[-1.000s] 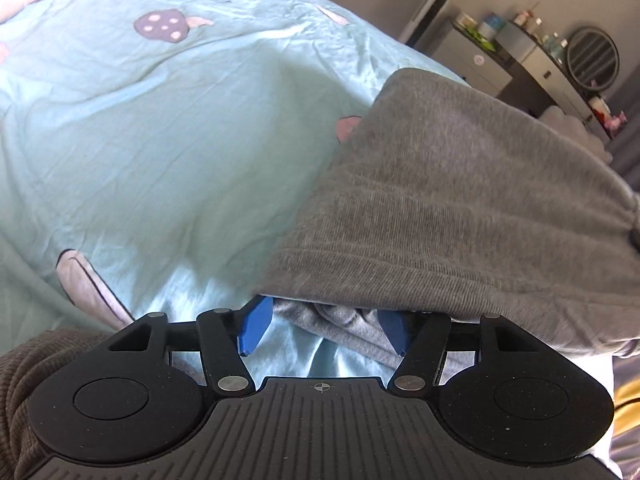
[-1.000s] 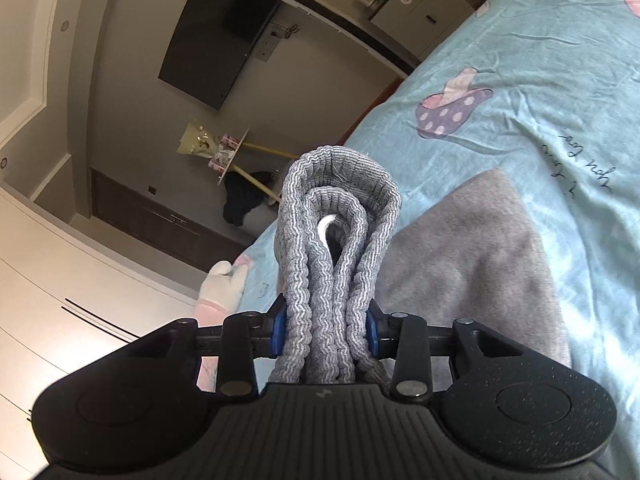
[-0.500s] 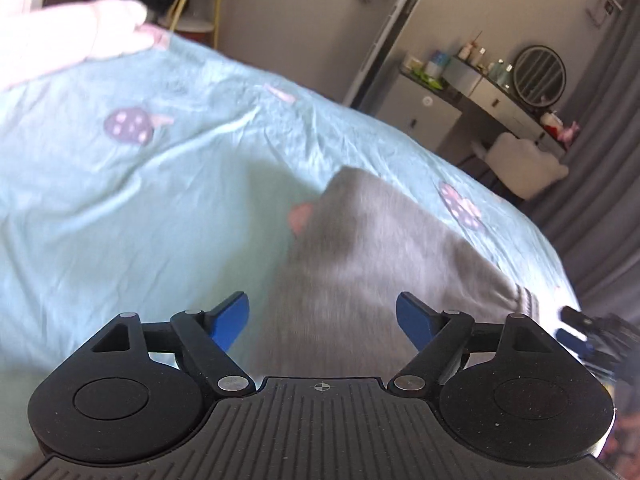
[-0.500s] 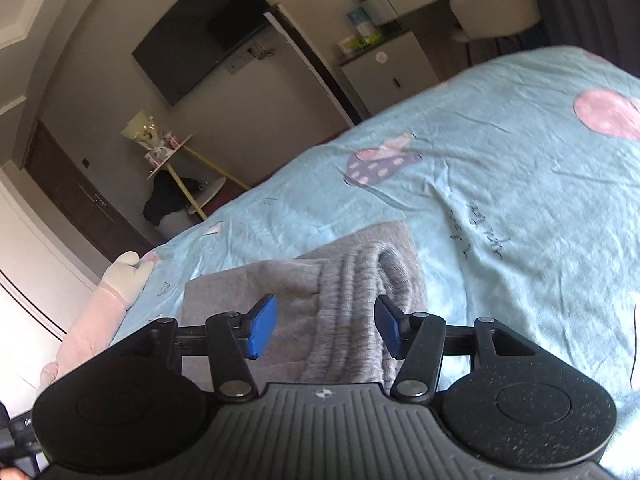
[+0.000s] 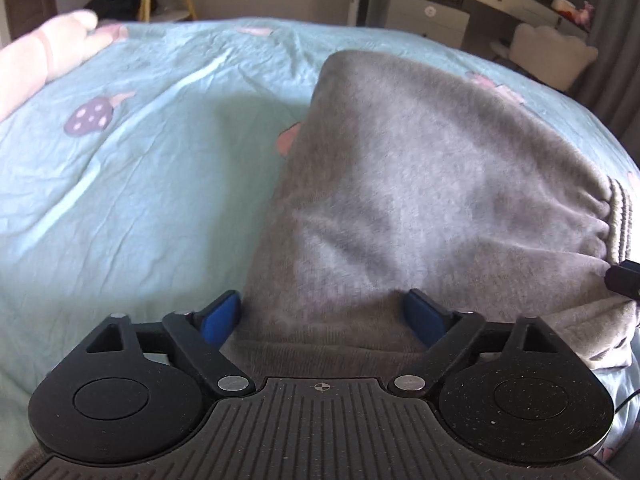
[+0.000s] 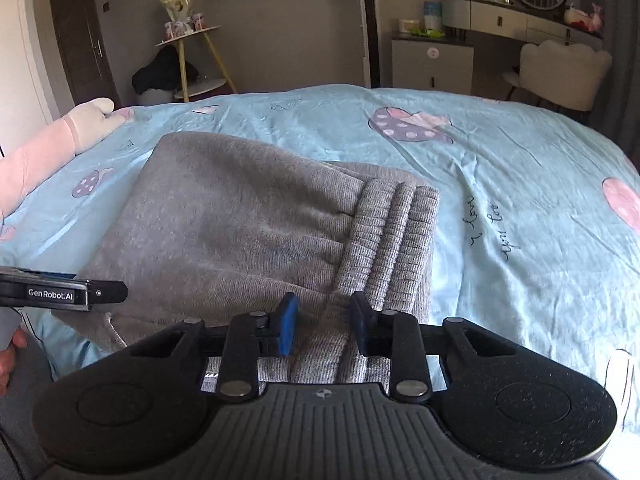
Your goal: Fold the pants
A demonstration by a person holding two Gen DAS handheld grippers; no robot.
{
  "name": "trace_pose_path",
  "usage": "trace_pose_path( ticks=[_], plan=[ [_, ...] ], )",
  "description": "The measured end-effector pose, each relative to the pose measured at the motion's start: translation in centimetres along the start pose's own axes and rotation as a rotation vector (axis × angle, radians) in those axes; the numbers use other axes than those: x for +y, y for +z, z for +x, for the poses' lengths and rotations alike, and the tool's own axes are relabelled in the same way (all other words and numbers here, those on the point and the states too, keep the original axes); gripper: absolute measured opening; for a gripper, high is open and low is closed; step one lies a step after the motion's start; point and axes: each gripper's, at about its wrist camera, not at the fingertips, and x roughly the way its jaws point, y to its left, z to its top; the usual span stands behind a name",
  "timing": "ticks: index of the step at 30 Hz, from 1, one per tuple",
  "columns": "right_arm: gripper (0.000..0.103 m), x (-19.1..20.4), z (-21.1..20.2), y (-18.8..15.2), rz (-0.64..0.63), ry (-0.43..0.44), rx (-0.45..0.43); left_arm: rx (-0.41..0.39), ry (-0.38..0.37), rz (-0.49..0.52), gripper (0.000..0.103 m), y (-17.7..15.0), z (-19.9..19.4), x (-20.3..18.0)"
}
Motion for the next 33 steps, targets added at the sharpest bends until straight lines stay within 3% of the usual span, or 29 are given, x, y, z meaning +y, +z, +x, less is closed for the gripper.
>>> trace_pose_path(
  ticks=[4,9,13,18,23,27,29,33],
  plan=[
    [0.032,0.3,-0.6,-0.1,-0.008,0.015,-0.014,0.039,-0.073,-0.122,0.099,0.3,0.5,2.2],
    [0.034,-2.1,-3.0,1.6,0.180,0.101,-0.098,-0.039,-0.123,-0.232,0.090,0.9,-2.0,3.9],
    [0.034,-1.7,-3.1,4.6,0.143,0.078,-0.155,-0.127,-0.147,-0.228,0.091,3.9,-3.6,3.9],
    [0.034,0.3,0.3,7.1,0.051,0.028,-0.154,-0.182,-0.041,-0.084,0.092,8.2,-1.6,1.5],
    [0.034,1.1,4.4,5.2,-0.105,-0.069,-0.101,-0.180,0.049,-0.044,0.089,10.9,1.7,1.0],
    [0.034,1.6,5.5,3.4,-0.230,-0.101,-0.137,-0.154,0.100,0.003,0.091,12.1,4.9,0.5],
    [0.034,1.6,5.7,3.1,-0.250,-0.101,-0.153,-0.104,0.117,0.012,0.093,11.9,6.8,0.2],
    [0.034,0.5,6.4,2.4,-0.244,-0.075,-0.184,-0.107,0.149,0.018,0.101,11.4,8.4,0.3]
  ],
)
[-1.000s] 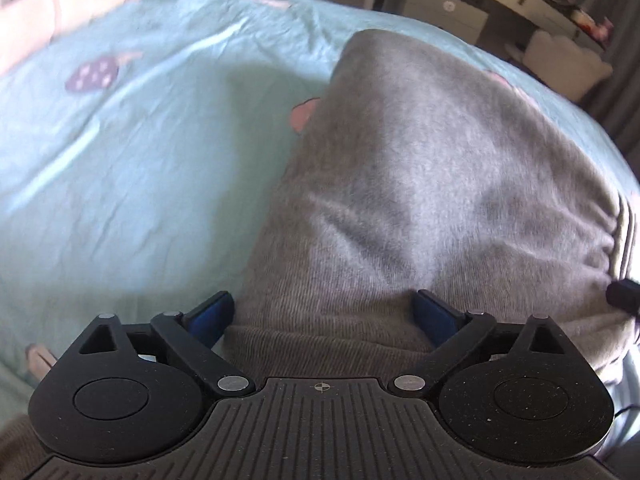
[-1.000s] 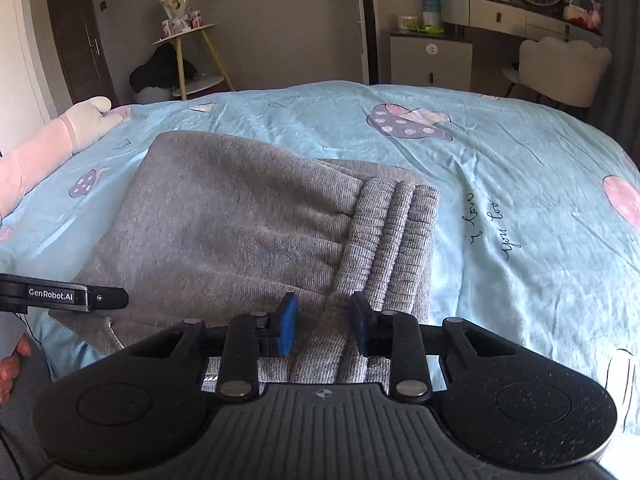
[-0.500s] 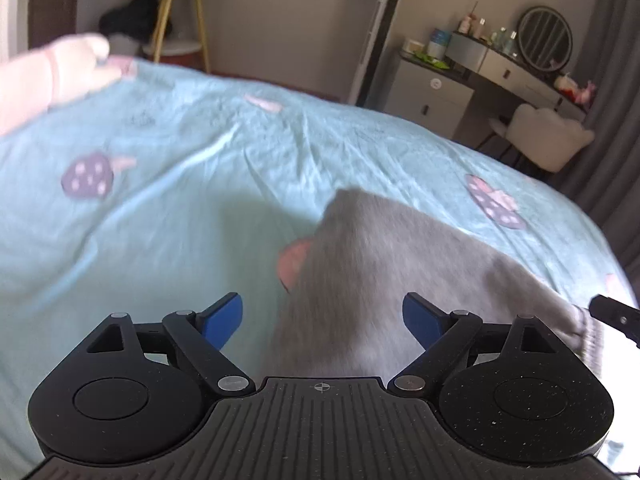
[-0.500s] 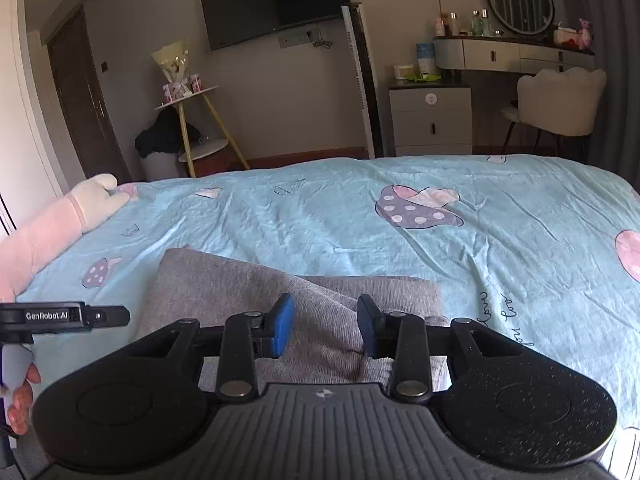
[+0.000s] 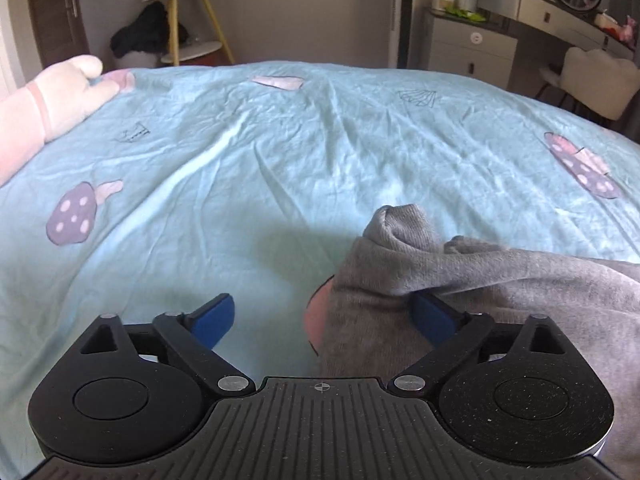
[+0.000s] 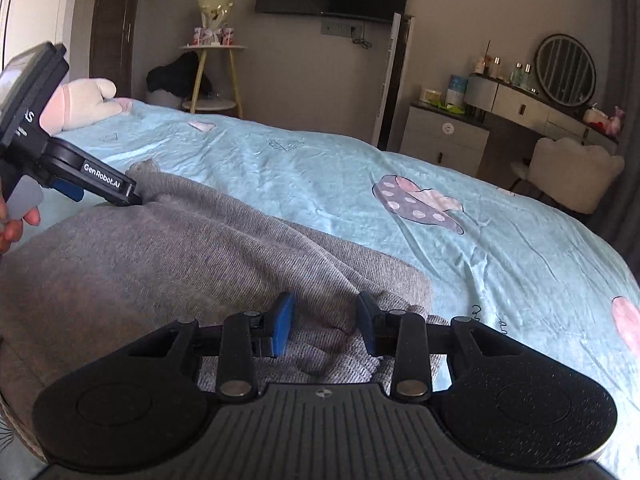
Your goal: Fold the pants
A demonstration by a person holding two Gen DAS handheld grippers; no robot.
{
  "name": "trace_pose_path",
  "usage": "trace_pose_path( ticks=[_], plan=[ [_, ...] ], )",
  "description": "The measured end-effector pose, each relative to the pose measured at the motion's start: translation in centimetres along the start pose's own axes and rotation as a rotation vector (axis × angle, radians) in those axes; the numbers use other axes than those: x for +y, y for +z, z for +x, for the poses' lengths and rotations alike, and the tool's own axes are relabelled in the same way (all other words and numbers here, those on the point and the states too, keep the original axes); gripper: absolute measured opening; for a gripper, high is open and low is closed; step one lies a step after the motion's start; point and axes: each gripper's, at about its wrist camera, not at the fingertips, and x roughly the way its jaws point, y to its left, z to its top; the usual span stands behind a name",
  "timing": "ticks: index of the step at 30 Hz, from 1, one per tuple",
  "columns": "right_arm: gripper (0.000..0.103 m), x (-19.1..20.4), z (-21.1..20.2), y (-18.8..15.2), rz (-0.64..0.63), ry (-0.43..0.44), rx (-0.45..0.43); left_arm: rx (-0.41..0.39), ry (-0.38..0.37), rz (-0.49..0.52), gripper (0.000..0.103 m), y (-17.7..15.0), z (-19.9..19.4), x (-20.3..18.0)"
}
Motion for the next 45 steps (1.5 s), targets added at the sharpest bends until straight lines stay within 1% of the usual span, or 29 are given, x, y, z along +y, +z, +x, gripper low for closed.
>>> trace_pose_path(
  ticks=[2,4,7,8,9,10,11,12,13,14,16,18,19,21,22,23,25,28,33,34,35,36,37,39,40,42,43,45],
  plan=[
    [0.034,-0.4,0.3,-0.2,0.021,0.010,-0.013,-0.005,0.005,-0.011,0.103,-0.4,0.2,0.1],
    [0.035,-0.5,0.3,-0.2,0.032,0.020,-0.021,-0.014,0.011,-0.015,0.103,-0.8,0.0,0.1],
    [0.040,-1.2,-0.6,0.1,0.085,0.057,-0.024,-0.041,0.014,0.011,0.103,-0.9,-1.5,0.1],
    [0.047,-1.6,-1.1,0.5,0.127,0.084,-0.016,-0.045,0.004,0.014,0.103,-1.0,-2.1,0.4],
    [0.057,-2.1,-1.7,0.8,0.185,0.119,-0.010,-0.038,-0.011,0.006,0.103,-1.1,-2.6,0.8],
    [0.065,-2.7,-2.4,1.0,0.244,0.138,-0.009,-0.027,-0.031,-0.011,0.102,-1.2,-3.1,1.3],
    [0.080,-3.6,-3.3,1.0,0.323,0.142,-0.010,-0.012,-0.065,-0.035,0.102,-1.4,-3.6,2.0],
    [0.088,-4.5,-4.0,0.8,0.389,0.152,-0.019,0.013,-0.104,-0.058,0.102,-1.6,-4.1,2.6],
    [0.089,-5.5,-4.5,0.4,0.460,0.155,-0.023,0.037,-0.143,-0.078,0.102,-1.8,-4.4,3.2],
    [0.091,-6.7,-4.7,-0.2,0.535,0.157,-0.005,0.061,-0.191,-0.101,0.102,-2.1,-4.7,3.8],
    [0.092,-9.0,-3.9,-1.6,0.666,0.175,0.089,0.130,-0.270,-0.132,0.102,-2.6,-4.9,4.6],
    [0.092,-10.6,-2.7,-3.1,0.780,0.167,0.189,0.189,-0.329,-0.134,0.102,-3.0,-4.9,4.9],
    [0.092,-11.3,-1.8,-3.9,0.840,0.200,0.238,0.213,-0.358,-0.130,0.102,-3.3,-4.8,5.0],
    [0.096,-12.0,-0.2,-5.6,0.960,0.319,0.305,0.279,-0.402,-0.133,0.102,-3.9,-3.9,5.3],
    [0.097,-12.1,0.4,-6.0,0.979,0.336,0.320,0.308,-0.420,-0.151,0.102,-4.3,-3.3,5.5],
    [0.098,-11.9,0.7,-6.0,0.962,0.338,0.314,0.308,-0.434,-0.167,0.102,-4.5,-3.0,5.7],
    [0.099,-11.8,1.2,-5.7,0.935,0.357,0.313,0.301,-0.463,-0.159,0.102,-4.4,-2.6,5.8],
    [0.099,-11.4,2.0,-5.4,0.878,0.354,0.308,0.299,-0.471,-0.140,0.102,-3.9,-1.9,5.3],
    [0.099,-11.8,2.9,-5.4,0.877,0.411,0.292,0.275,-0.539,-0.132,0.102,-3.1,-1.1,4.7],
    [0.099,-11.9,3.0,-5.4,0.879,0.422,0.283,0.272,-0.577,-0.142,0.096,-3.1,-1.1,4.6],
    [0.098,-11.9,2.9,-5.3,0.880,0.427,0.274,0.279,-0.602,-0.155,0.094,-3.1,-0.9,4.6],
    [0.089,-11.9,2.9,-5.3,0.880,0.440,0.261,0.282,-0.610,-0.166,0.093,-3.0,-0.6,4.5],
    [0.085,-11.9,3.0,-5.3,0.888,0.457,0.251,0.283,-0.622,-0.171,0.092,-3.1,-0.4,4.6],
    [0.084,-12.1,3.4,-5.5,0.916,0.467,0.248,0.286,-0.659,-0.191,0.090,-3.3,-0.1,5.0],
    [0.084,-12.3,3.6,-5.5,0.926,0.474,0.249,0.294,-0.666,-0.198,0.089,-3.3,0.3,5.2],
    [0.086,-12.6,4.1,-5.6,0.957,0.485,0.252,0.304,-0.680,-0.205,0.093,-3.1,0.9,5.2],
    [0.086,-12.6,4.4,-5.5,0.958,0.489,0.255,0.306,-0.684,-0.210,0.097,-3.0,1.1,4.9],
    [0.088,-12.1,4.8,-4.9,0.922,0.484,0.263,0.303,-0.668,-0.212,0.099,-2.7,1.5,4.0]
  ],
)
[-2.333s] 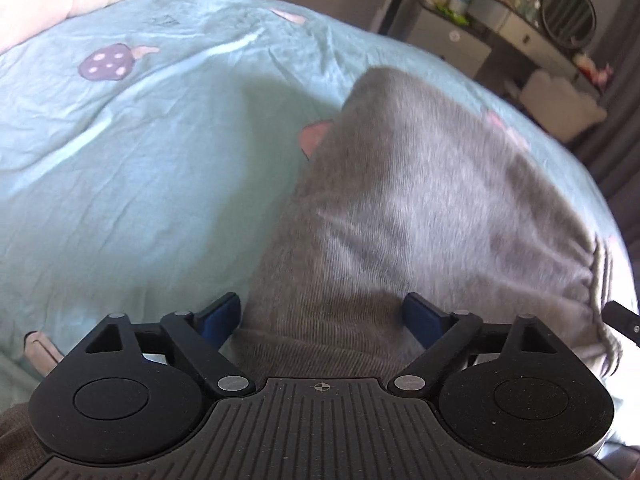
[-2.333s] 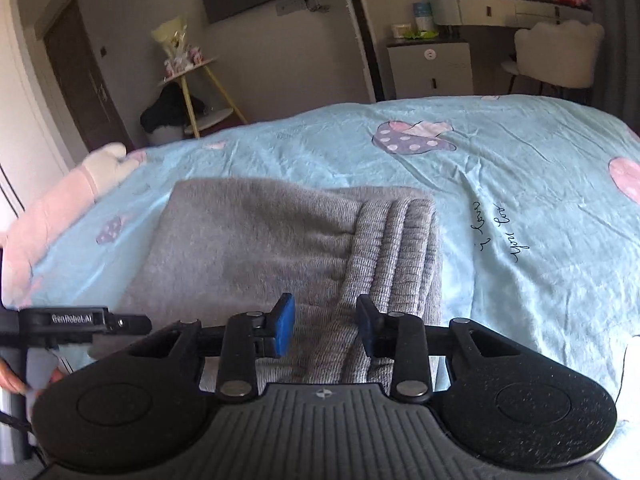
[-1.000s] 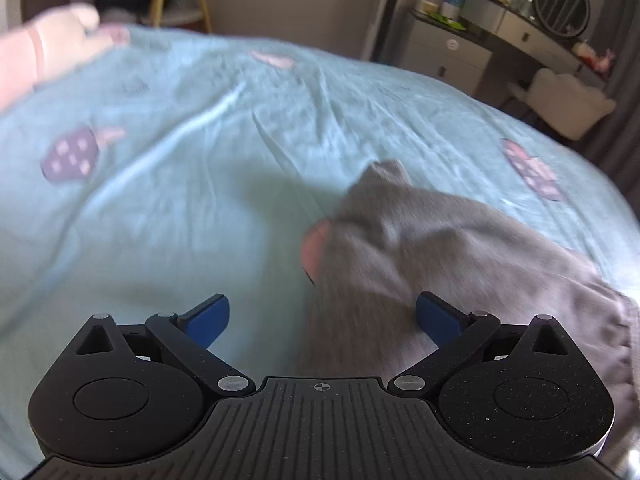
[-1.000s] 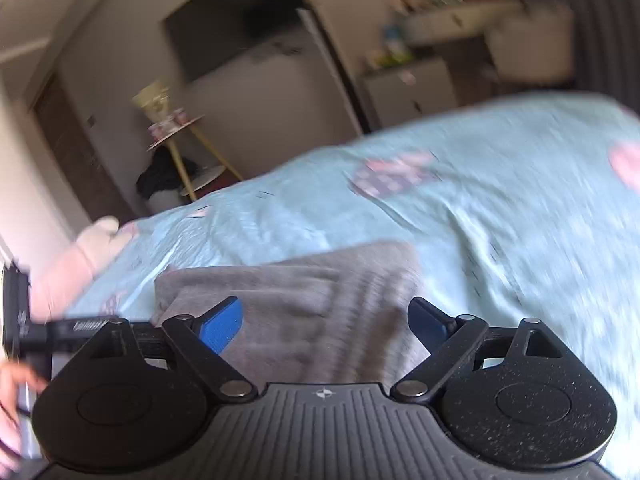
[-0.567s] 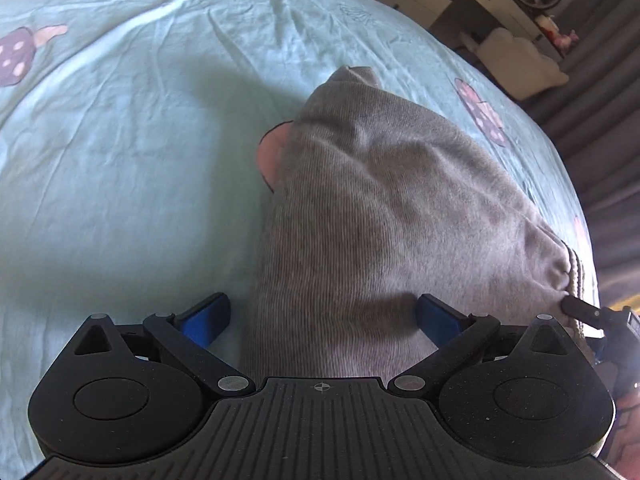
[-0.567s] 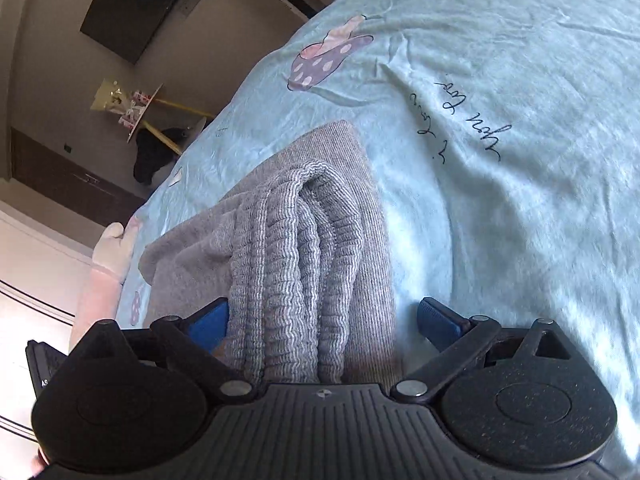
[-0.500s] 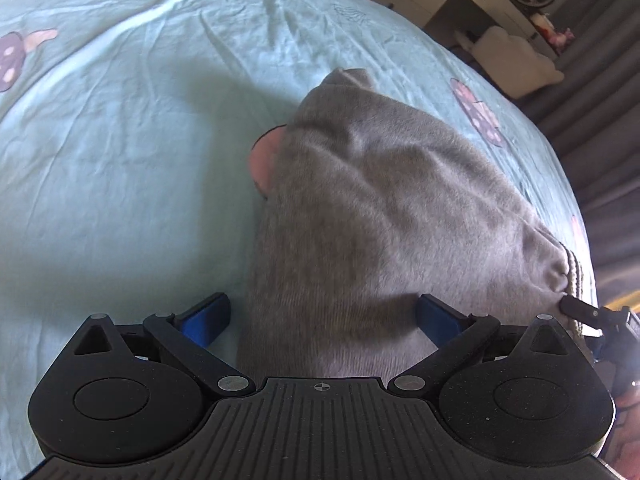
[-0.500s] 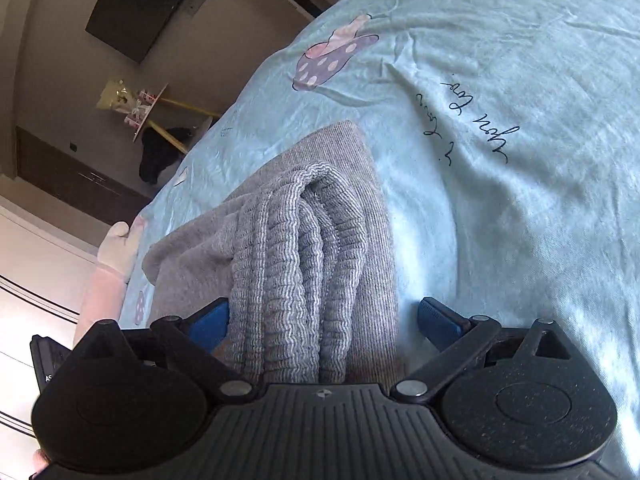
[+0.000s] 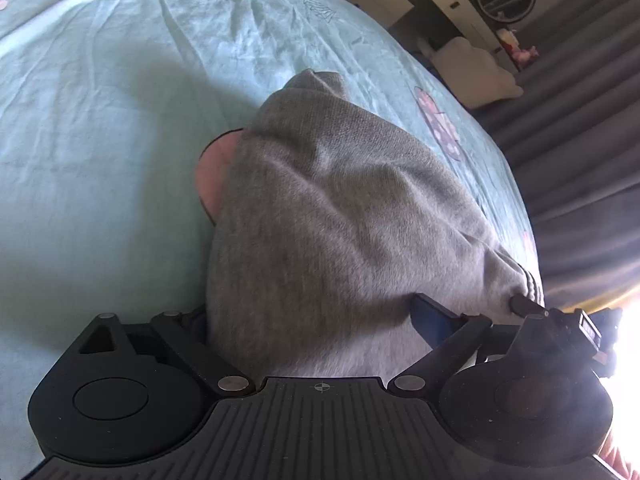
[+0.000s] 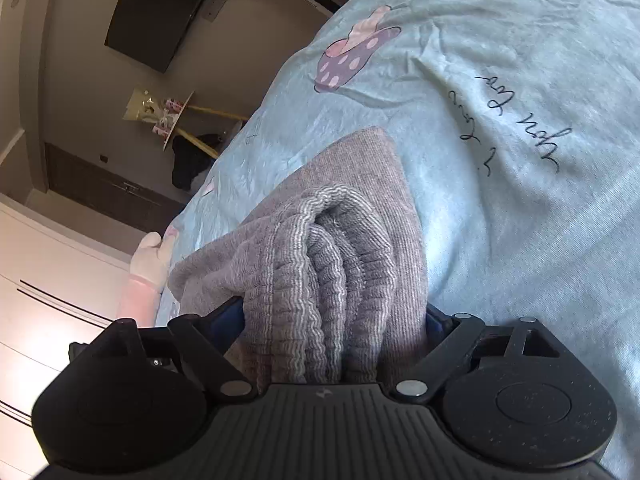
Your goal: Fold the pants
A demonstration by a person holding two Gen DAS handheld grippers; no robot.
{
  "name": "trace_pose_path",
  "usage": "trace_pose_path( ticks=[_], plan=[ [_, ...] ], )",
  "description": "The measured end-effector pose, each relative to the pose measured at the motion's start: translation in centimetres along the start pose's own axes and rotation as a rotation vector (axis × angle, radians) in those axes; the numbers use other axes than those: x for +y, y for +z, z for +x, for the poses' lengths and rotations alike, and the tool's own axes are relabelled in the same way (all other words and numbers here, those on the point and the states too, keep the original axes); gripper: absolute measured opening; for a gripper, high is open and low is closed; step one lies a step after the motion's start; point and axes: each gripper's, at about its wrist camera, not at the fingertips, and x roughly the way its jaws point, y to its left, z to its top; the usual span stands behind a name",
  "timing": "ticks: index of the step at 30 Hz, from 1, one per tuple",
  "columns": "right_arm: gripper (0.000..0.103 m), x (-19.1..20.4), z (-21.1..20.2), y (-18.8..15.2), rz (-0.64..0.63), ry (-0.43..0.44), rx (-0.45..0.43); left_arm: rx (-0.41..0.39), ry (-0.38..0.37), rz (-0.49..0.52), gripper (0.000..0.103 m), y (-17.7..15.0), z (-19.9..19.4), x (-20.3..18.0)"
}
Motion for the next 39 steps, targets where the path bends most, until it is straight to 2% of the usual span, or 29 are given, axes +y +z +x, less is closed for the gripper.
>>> trace_pose_path(
  ticks=[2,3,5,8,10,13,17,19,20,21,22,23,24,25,27,30,32,35,37,39],
  plan=[
    [0.085,1.0,0.2,-0.1,-0.045,-0.048,-0.012,-0.004,-0.004,0.001,0.097,0.1,0.3,-0.3],
    [0.077,1.7,0.2,-0.4,-0.080,-0.089,-0.023,-0.002,-0.019,-0.006,0.094,0.1,0.4,-0.4],
    [0.069,3.0,0.0,-0.7,-0.142,-0.129,-0.033,-0.006,0.000,-0.016,0.069,0.2,0.1,-0.6],
    [0.059,4.2,-0.9,-0.5,-0.133,-0.097,-0.043,-0.029,-0.012,-0.037,0.045,0.6,-1.2,-0.9],
    [0.058,5.5,-1.4,-0.2,-0.165,-0.078,-0.064,-0.053,-0.036,-0.039,0.039,0.9,-2.0,-1.7],
    [0.057,7.9,-2.0,0.5,-0.220,-0.059,-0.094,-0.101,-0.082,-0.016,0.037,1.5,-2.8,-3.5],
    [0.057,10.7,-3.1,2.4,-0.282,-0.063,-0.147,-0.163,-0.104,0.026,0.037,2.9,-3.3,-5.9],
    [0.058,11.6,-3.8,3.6,-0.330,-0.103,-0.190,-0.195,-0.123,-0.007,0.040,3.5,-3.3,-6.2],
    [0.066,12.1,-4.1,4.1,-0.363,-0.150,-0.215,-0.211,-0.110,-0.044,0.054,3.8,-3.2,-6.1],
    [0.080,12.4,-4.3,4.6,-0.396,-0.216,-0.239,-0.235,-0.067,-0.078,0.062,4.0,-3.3,-5.9],
    [0.087,12.7,-4.4,4.9,-0.428,-0.313,-0.262,-0.257,-0.023,-0.095,0.068,3.9,-3.3,-5.9],
    [0.090,13.0,-4.7,4.9,-0.462,-0.430,-0.296,-0.269,0.023,-0.092,0.070,3.6,-3.3,-5.8],
    [0.090,13.3,-5.0,4.6,-0.495,-0.487,-0.315,-0.278,0.067,-0.066,0.071,3.1,-3.4,-5.9],
    [0.090,13.4,-5.3,3.9,-0.536,-0.509,-0.320,-0.283,0.104,-0.035,0.073,2.4,-3.7,-6.1],
    [0.091,13.3,-6.0,2.1,-0.587,-0.513,-0.314,-0.296,0.178,0.035,0.076,0.1,-4.3,-6.5],
    [0.093,12.0,-6.7,-1.2,-0.582,-0.530,-0.340,-0.328,0.278,0.111,0.080,-4.1,-5.3,-6.8],
    [0.093,10.2,-6.7,-2.9,-0.492,-0.522,-0.335,-0.340,0.360,0.176,0.081,-6.9,-5.7,-7.2],
    [0.093,7.3,-6.5,-3.9,-0.282,-0.421,-0.289,-0.333,0.431,0.253,0.084,-10.4,-5.4,-7.8],
    [0.093,6.0,-6.3,-3.6,-0.149,-0.351,-0.254,-0.300,0.454,0.297,0.084,-10.4,-4.5,-8.4],
    [0.093,5.9,-6.5,-3.5,-0.101,-0.292,-0.254,-0.294,0.479,0.331,0.084,-10.4,-3.4,-8.6]
  ],
)
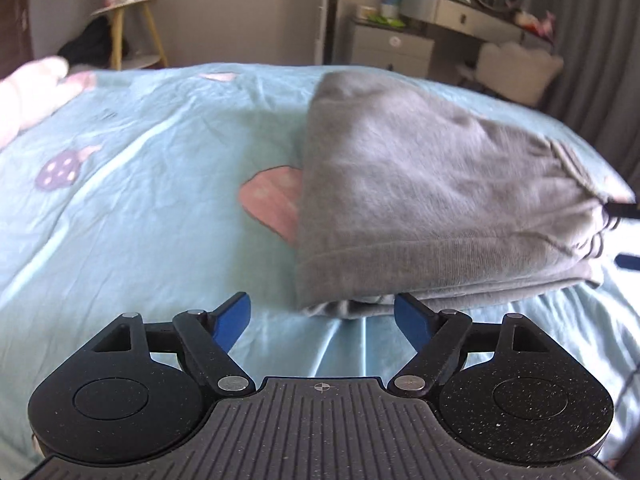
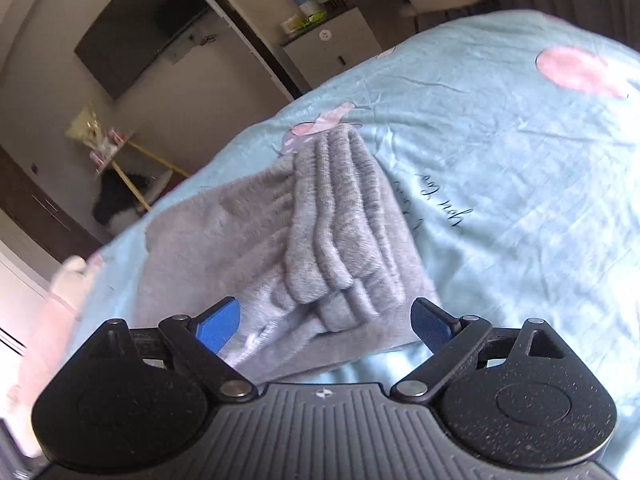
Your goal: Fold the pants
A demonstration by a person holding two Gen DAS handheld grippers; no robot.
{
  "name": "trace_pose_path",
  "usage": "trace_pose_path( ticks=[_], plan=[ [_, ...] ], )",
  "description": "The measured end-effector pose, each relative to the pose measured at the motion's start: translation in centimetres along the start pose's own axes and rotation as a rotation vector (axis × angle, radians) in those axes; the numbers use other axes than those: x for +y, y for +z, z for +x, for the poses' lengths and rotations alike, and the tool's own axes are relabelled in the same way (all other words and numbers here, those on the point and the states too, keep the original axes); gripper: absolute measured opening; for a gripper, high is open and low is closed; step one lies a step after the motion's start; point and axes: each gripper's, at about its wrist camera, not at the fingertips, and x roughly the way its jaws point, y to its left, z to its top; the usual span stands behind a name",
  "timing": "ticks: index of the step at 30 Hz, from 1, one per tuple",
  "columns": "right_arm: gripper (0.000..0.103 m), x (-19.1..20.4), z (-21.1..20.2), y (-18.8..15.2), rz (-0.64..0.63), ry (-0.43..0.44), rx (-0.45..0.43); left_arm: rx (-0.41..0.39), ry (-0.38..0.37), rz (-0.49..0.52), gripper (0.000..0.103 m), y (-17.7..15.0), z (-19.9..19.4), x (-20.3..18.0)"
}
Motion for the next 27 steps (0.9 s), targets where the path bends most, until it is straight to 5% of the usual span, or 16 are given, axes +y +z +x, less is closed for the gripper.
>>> trace_pose_path(
  ticks=[5,10,14,22,25,27],
  plan=[
    [0.091,0.1,0.0,-0.4,0.012,0.015,-0.019,0.026,-0.009,-0.029,0.081,-0.6,1.6,-0.5],
    [0.068,0.4,0.0,-0.6,-0.032,-0.020,-0.037,0.040,-0.006,-0.142,0.079,-0.7,2.1,1.4],
    [0.068,1.7,-1.2,-0.7,-0.151,-0.120,-0.110,0.025,0.057,-0.246,0.063,-0.7,-0.2,2.9],
    [0.064,6.0,-1.8,-0.6,-0.415,-0.154,-0.237,-0.265,0.110,-0.222,0.085,1.0,-6.1,2.6],
    [0.064,7.6,0.1,-1.5,-0.537,-0.152,-0.206,-0.219,0.091,-0.178,0.088,1.6,-3.7,1.7],
    [0.064,7.8,2.1,-2.4,-0.600,-0.230,-0.164,-0.114,0.097,-0.176,0.085,1.3,-0.9,1.5]
  ],
)
